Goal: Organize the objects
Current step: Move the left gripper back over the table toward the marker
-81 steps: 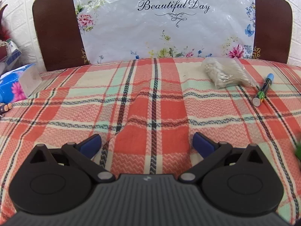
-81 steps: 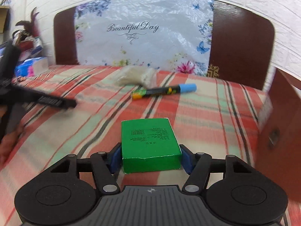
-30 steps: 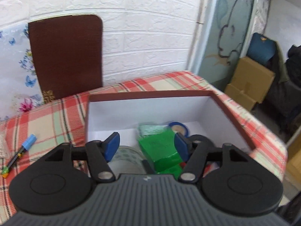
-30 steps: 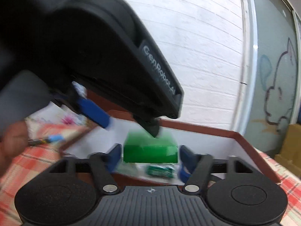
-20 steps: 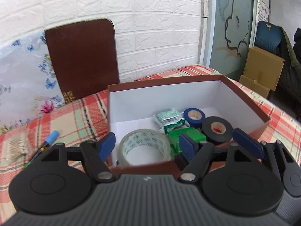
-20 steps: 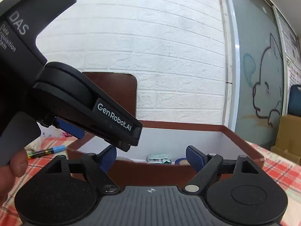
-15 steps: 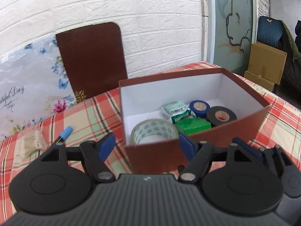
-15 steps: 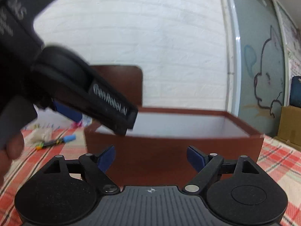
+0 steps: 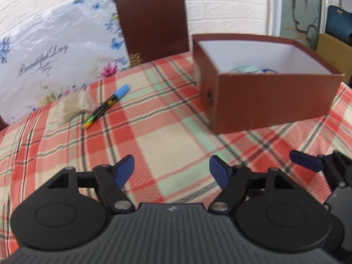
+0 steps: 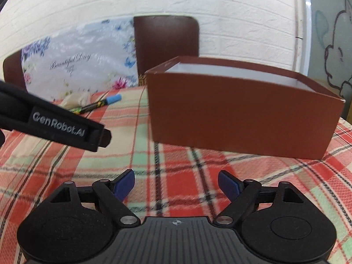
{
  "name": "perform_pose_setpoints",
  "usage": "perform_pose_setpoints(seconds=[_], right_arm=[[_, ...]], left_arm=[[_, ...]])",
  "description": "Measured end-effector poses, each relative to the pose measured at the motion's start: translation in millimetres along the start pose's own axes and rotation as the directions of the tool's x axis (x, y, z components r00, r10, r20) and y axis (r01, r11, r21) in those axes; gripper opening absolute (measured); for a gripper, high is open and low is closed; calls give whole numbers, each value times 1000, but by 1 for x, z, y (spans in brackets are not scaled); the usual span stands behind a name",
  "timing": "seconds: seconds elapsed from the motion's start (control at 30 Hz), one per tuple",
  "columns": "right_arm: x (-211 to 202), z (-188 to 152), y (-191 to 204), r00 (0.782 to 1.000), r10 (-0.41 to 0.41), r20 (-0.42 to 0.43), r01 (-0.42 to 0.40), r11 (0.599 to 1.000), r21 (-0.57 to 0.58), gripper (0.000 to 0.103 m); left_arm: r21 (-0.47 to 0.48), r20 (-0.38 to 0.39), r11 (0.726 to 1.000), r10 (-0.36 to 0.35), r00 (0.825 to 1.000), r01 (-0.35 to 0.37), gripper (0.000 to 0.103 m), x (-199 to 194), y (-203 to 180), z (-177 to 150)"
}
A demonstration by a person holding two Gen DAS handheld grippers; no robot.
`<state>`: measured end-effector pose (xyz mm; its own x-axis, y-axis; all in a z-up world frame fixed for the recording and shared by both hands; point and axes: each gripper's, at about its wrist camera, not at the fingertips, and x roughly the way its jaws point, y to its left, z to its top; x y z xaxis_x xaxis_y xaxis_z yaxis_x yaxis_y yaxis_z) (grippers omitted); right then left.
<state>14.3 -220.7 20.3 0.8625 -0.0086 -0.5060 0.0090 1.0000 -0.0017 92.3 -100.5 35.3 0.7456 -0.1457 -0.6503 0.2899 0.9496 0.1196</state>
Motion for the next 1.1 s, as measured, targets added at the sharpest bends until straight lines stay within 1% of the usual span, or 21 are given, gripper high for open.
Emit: perform_pose_setpoints(seconds=[0.2,0.43,0.53,0.67,0.8,0.97,1.1], right_arm=[[9,-1,23,998,28,-63,-32,997,-67,82],[15,2,65,995,75,-69,-85,984,-159,82],[17,4,84,993,99,-66,-110,976,-190,82],[19,8,108,990,129,-61,-139,963,-229,82],[22,11,129,986,156,-54,-165,950,-264,82],[38,21,148,981,183,-57,-192,942,-276,83],[53,30,160,979,191,-66,-202,943,-264,87]], left_arm=[[-49,-22,996,69,997,-70,77,6,38,-22],[-98,-59,986,132,990,-137,77,18,82,-42],[-122,-55,981,142,988,-148,82,19,99,-48],[-142,-49,976,162,986,-167,85,21,118,-52],[-157,-44,970,179,983,-184,90,23,138,-56],[-170,-40,960,218,975,-222,92,27,163,-60],[-184,-38,951,245,969,-248,96,31,186,-63]])
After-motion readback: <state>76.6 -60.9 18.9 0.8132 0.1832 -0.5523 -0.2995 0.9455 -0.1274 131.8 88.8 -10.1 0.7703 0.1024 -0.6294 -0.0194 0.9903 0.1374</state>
